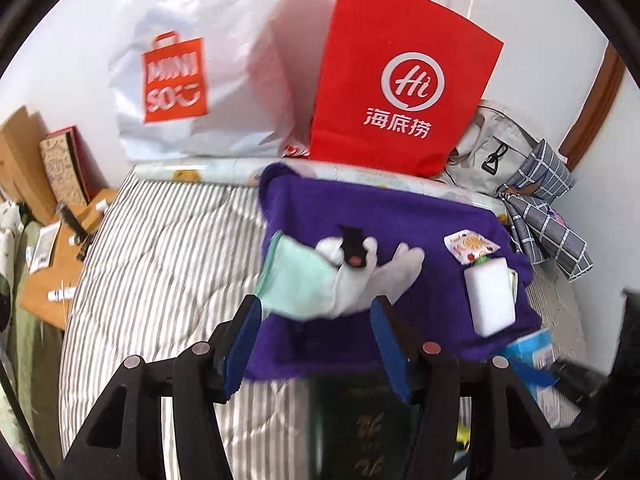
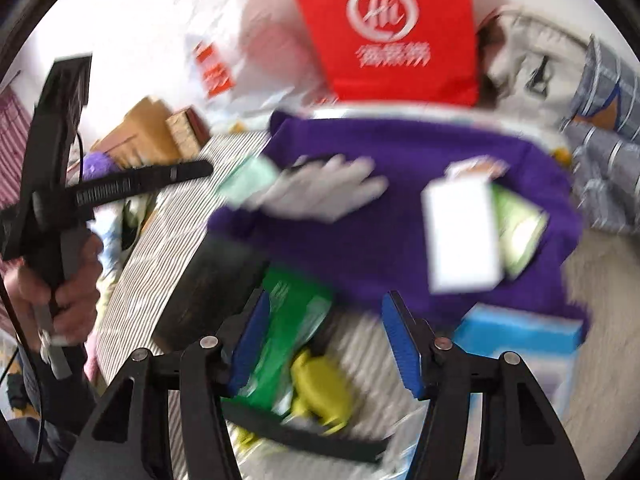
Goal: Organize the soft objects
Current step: 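Grasp the green wrapper packet with the right tool and lift it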
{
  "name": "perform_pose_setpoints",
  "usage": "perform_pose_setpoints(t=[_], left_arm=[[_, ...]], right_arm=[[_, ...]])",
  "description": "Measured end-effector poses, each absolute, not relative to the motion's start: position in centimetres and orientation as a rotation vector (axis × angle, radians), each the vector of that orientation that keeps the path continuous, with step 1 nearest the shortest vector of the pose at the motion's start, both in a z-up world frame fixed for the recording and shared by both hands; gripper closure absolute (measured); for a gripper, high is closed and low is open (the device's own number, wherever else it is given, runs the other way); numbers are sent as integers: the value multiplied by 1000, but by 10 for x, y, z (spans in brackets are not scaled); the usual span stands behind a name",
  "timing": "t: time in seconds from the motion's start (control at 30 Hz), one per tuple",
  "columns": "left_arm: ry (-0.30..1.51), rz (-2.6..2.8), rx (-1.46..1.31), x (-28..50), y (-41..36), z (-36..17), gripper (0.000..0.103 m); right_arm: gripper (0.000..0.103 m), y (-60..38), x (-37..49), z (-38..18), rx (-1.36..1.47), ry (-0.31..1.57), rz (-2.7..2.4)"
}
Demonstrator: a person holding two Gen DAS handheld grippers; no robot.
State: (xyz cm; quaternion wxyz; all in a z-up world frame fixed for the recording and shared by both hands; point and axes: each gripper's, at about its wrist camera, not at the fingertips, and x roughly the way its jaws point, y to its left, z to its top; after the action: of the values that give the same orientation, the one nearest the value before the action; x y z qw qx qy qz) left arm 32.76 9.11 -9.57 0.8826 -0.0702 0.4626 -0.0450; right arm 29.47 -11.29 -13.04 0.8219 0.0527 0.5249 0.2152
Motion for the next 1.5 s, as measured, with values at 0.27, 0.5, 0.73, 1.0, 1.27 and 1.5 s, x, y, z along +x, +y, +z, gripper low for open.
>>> perform_pose_setpoints(t=[0.27, 0.5, 0.73, 1.0, 1.27, 1.5], left_arm=[[928, -103, -192, 288, 117, -98, 47], [939, -112, -200, 282, 128, -111, 47], [938, -128, -221, 283, 140, -116, 47], [937, -124, -226, 278, 149, -118, 47], [934, -117, -210, 264, 149, -110, 47], [908, -118, -187, 240, 140, -91, 47]], right_arm=[[44, -98, 284, -160, 180, 1193, 446], [44, -78, 290, -171, 100, 1241, 464], [39, -74, 310, -191, 80, 1320, 476], [77, -71, 309, -179, 72, 1237, 557], [78, -90, 295, -143, 119, 1121, 513], [78, -107, 277, -114, 160, 1035, 484]])
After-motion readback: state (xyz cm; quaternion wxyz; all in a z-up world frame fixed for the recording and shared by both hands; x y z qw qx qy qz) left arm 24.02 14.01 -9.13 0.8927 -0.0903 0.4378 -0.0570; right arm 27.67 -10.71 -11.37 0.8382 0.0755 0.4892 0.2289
